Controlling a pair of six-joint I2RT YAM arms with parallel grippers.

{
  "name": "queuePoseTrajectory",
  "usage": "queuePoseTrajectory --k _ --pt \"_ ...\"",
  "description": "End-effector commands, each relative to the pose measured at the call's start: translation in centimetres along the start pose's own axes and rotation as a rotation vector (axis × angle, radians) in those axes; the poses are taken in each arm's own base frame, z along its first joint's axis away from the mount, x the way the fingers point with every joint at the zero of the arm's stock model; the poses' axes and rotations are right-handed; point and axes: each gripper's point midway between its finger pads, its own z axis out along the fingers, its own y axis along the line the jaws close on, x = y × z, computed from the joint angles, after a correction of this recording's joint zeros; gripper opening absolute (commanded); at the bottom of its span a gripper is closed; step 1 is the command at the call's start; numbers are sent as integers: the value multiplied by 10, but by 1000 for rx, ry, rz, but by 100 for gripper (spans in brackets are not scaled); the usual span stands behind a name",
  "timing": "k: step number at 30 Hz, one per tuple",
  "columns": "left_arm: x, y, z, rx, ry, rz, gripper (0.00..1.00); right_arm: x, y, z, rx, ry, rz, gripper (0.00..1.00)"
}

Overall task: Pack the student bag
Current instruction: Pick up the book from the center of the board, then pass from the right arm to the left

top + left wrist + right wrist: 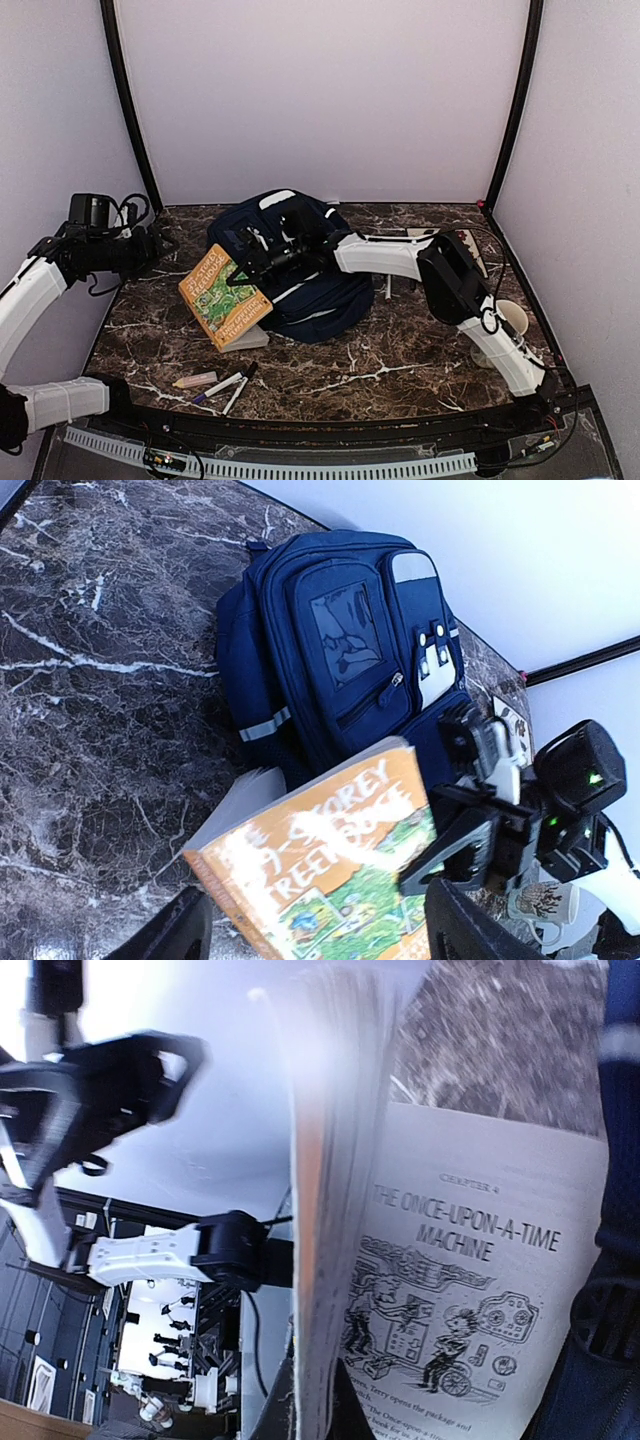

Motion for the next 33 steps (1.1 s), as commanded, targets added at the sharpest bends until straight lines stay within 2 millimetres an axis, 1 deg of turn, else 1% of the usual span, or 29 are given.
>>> queuePoseTrajectory --k 1,3,5,6,10,11,13,18,21,28,31,33 --pt "0 1 -12 -30 -3 17 76 -50 110 -51 -124 -113 -261 0" --pt "0 -2 -14 -22 -5 3 77 -54 122 -60 -128 -128 -287 0" --pt "3 6 -14 -61 -2 -49 80 -58 128 -69 -126 -142 -306 0" --pt "5 8 -13 -63 5 -68 81 -60 128 -71 -120 -147 -314 0" --pt "14 1 -3 35 6 -122 86 -62 113 -71 -107 -152 -299 0" --pt "12 -2 0 69 -9 -132 86 -62 109 -71 -104 -152 -293 0" --pt "17 -3 9 110 -4 -153 86 -60 101 -69 -99 -152 -277 0" --pt "20 -4 24 171 -1 -178 86 -54 74 -63 -83 -148 -232 0" --pt "25 0 40 198 14 -205 86 -52 56 -58 -71 -143 -204 0" --pt "35 20 75 191 25 -197 86 -43 5 -51 -27 -138 -126 0" --pt "41 24 88 218 44 -207 86 -40 -14 -52 -11 -141 -98 0" --pt "41 22 96 254 36 -198 86 -40 -24 -54 -5 -145 -87 0"
